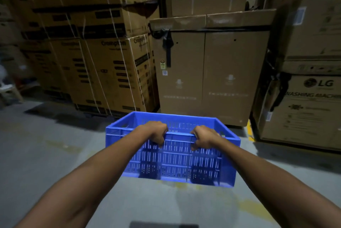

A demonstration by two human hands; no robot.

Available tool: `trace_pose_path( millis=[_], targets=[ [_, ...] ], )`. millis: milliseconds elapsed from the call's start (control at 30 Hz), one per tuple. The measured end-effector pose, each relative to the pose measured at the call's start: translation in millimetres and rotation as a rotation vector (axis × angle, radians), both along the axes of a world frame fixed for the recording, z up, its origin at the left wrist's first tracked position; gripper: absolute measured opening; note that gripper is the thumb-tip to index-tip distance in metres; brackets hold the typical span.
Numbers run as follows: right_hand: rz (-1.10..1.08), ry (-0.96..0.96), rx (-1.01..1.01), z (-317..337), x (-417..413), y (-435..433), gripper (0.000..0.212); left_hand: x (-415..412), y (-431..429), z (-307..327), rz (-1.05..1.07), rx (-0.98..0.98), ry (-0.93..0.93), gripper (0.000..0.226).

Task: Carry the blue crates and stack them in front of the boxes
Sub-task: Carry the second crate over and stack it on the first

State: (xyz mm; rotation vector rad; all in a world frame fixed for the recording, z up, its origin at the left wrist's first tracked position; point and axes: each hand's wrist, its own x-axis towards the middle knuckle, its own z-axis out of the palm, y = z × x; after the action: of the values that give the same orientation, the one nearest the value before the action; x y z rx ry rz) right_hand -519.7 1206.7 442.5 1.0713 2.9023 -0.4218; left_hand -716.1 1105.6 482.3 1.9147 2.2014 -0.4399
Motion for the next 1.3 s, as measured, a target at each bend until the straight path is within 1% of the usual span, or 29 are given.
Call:
trace_pose_path(
  millis=[67,100,200,300,367,433,500,533,600,667,767,900,967,1000,1100,1167,1200,1300],
  targets=[
    [-0.007,0.017,0.02,0,-14,42,0.041,-11,45,0,0.014,-0.012,-0.014,0.052],
    [-0.008,0.019,0.023,1,-22,63,0.04,-17,67,0,0.021,0.005,-0.023,0.052],
    [0.013,0.038,0.07,8,-42,120,0.036,-37,121,3,0.012,0.086,-0.002,0.044],
    [0.031,0.024,0.099,13,-60,159,0.035,-54,158,4,0.015,0.104,-0.011,0.037],
    [0.007,-0.014,0.07,19,-73,187,0.039,-67,184,9,0.003,0.123,-0.018,0.034],
    [-0.008,-0.093,0.003,28,-86,213,0.043,-81,209,11,-0.019,0.141,-0.012,0.036],
    [-0.015,-0.166,-0.077,29,-98,234,0.042,-95,230,11,-0.052,0.15,0.026,0.036],
    [-0.028,-0.171,-0.099,26,-105,243,0.041,-102,241,11,-0.065,0.148,0.042,0.035],
    [-0.066,-0.134,-0.076,13,-119,260,0.037,-119,262,9,-0.079,0.14,0.063,0.034],
    [-0.103,-0.065,-0.006,2,-139,276,0.031,-140,283,8,-0.074,0.126,0.073,0.035],
    [-0.1,-0.016,0.065,-1,-180,305,0.023,-174,319,3,-0.078,0.099,0.058,0.032],
    [-0.102,-0.043,0.138,-3,-248,350,0.017,-222,384,-25,-0.123,0.088,-0.062,0.033],
    [-0.107,-0.064,0.146,-9,-279,375,0.015,-252,415,-40,-0.125,0.102,-0.086,0.027],
    [-0.112,-0.084,0.138,-11,-294,389,0.018,-268,430,-47,-0.123,0.116,-0.091,0.025],
    [-0.157,-0.151,0.094,-23,-335,435,0.025,-308,475,-63,-0.16,0.148,-0.087,0.016],
    [-0.195,-0.225,0.046,-40,-353,466,0.029,-325,505,-80,-0.207,0.166,-0.068,0.015],
    [-0.214,-0.233,0.033,-53,-359,480,0.03,-331,519,-91,-0.221,0.164,-0.049,0.015],
    [-0.235,-0.19,0.054,-105,-376,518,0.022,-350,562,-135,-0.226,0.15,0.002,0.011]
  ],
)
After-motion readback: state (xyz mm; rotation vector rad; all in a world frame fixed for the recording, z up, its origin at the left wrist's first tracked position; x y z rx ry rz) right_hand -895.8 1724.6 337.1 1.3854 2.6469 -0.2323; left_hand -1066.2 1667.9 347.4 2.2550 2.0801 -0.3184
